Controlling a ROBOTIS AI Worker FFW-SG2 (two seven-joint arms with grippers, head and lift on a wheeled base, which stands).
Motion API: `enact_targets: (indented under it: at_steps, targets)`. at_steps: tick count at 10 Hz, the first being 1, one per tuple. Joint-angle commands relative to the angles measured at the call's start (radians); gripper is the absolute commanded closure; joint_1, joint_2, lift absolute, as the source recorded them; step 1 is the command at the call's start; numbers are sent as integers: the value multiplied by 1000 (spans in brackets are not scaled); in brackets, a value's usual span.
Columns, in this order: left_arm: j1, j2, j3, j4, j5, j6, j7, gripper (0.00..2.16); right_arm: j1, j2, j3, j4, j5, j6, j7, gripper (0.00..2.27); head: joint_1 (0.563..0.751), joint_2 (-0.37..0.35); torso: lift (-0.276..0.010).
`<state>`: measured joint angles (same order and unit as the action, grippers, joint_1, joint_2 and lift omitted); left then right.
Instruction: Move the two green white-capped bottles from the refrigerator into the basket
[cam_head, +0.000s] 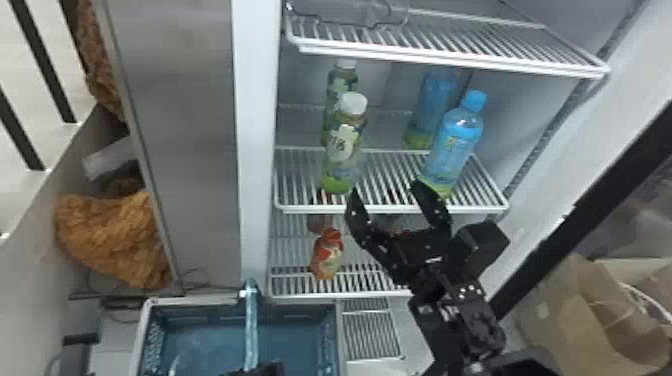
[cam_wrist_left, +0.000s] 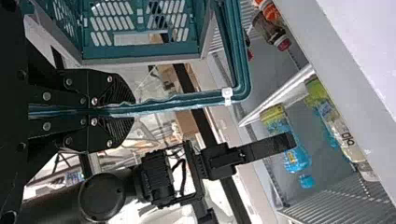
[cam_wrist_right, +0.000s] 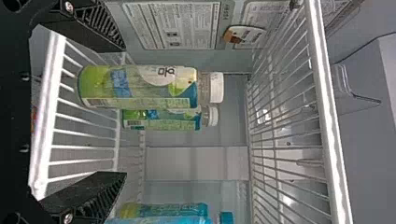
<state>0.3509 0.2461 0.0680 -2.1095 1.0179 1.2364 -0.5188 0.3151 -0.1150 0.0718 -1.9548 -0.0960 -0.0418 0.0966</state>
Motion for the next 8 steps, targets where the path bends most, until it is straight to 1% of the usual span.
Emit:
enact_targets:
  at_steps: [1,3,4,6,8]
  targets:
    - [0,1,0,0,3,-2,0,1202,-38,0,2,27,2,0,2,78,695,-214,-4]
    - [0,1,-2,0,5,-4,0,1202,-102,0,0,93,10,0,41,78,695,-210,-4]
    - [0,1,-2,0,5,-4,0,1202,-126,0,0,118,10,-2,48,78,695,-203,-4]
    - [0,1,-4,0,5,-4,2,1202,-163,1,-8,162,6,-5,68,76,695,-200,-4]
    - [0,1,-4,0,7,-4,5,1202,-207,1,-8,228,6,-32,112,76,695,-197,-4]
